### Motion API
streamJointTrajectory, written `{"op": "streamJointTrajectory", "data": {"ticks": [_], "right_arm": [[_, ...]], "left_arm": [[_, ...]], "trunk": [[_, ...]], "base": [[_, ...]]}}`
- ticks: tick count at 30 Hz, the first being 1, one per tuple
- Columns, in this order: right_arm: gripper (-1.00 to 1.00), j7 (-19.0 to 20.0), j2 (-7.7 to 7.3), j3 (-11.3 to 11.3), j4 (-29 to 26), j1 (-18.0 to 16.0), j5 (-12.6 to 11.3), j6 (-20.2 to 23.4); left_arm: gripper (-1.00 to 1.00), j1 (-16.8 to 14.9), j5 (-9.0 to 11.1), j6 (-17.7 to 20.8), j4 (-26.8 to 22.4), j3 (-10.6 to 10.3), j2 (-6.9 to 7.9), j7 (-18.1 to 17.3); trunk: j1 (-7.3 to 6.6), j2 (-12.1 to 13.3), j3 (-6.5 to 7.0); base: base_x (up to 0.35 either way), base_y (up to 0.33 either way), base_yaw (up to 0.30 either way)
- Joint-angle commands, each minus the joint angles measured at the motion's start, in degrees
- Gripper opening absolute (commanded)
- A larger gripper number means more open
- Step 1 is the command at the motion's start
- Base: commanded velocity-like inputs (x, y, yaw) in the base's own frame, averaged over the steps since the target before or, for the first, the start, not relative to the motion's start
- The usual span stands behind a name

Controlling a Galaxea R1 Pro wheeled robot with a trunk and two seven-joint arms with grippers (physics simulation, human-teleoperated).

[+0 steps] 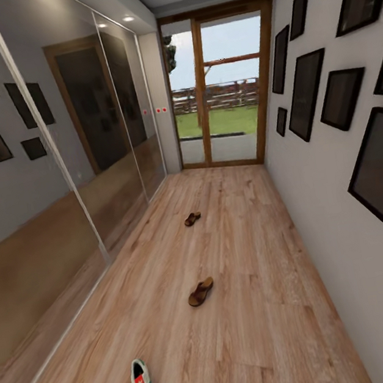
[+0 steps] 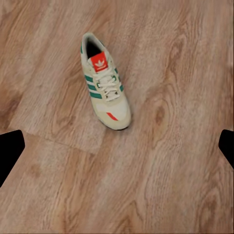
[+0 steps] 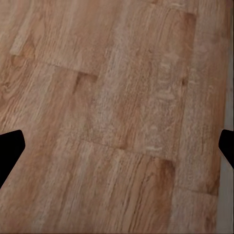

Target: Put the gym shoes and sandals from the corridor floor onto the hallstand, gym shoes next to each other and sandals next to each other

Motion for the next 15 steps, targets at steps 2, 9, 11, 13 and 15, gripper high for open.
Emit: {"op": "streamJointTrajectory", "data": {"ticks": [2, 9, 11, 13, 15], "right_arm": [[1.00, -0.04, 0.01, -0.01, 0.05, -0.06, -0.02, -0.19], [1.00, -0.03, 0.08, -0.01, -0.02, -0.06, -0.02, -0.19], [1.00, -0.04, 0.08, 0.01, -0.02, -0.06, -0.02, -0.19], [1.00, -0.05, 0.10, 0.02, -0.02, -0.07, -0.02, -0.19], [1.00, -0.05, 0.16, 0.04, -0.08, -0.07, -0.02, -0.19]], "left_arm": [[1.00, -0.02, 0.11, -0.18, 0.03, 0.17, -0.01, -0.07], [1.00, -0.02, 0.11, -0.18, 0.03, 0.17, -0.01, -0.07], [1.00, -0.02, 0.11, -0.18, 0.03, 0.17, -0.01, -0.07], [1.00, -0.02, 0.11, -0.18, 0.03, 0.17, -0.01, -0.07], [1.00, -0.02, 0.11, -0.18, 0.03, 0.17, -0.01, -0.07]], "trunk": [[0.02, -0.02, -0.14], [0.02, -0.02, -0.44], [0.02, -0.02, -0.53], [0.02, -0.02, -0.62], [0.02, -0.02, -0.70]], "base": [[0.282, -0.143, -0.277], [0.290, -0.129, -0.277], [0.293, -0.122, -0.277], [0.296, -0.115, -0.277], [0.301, -0.103, -0.275]]}}
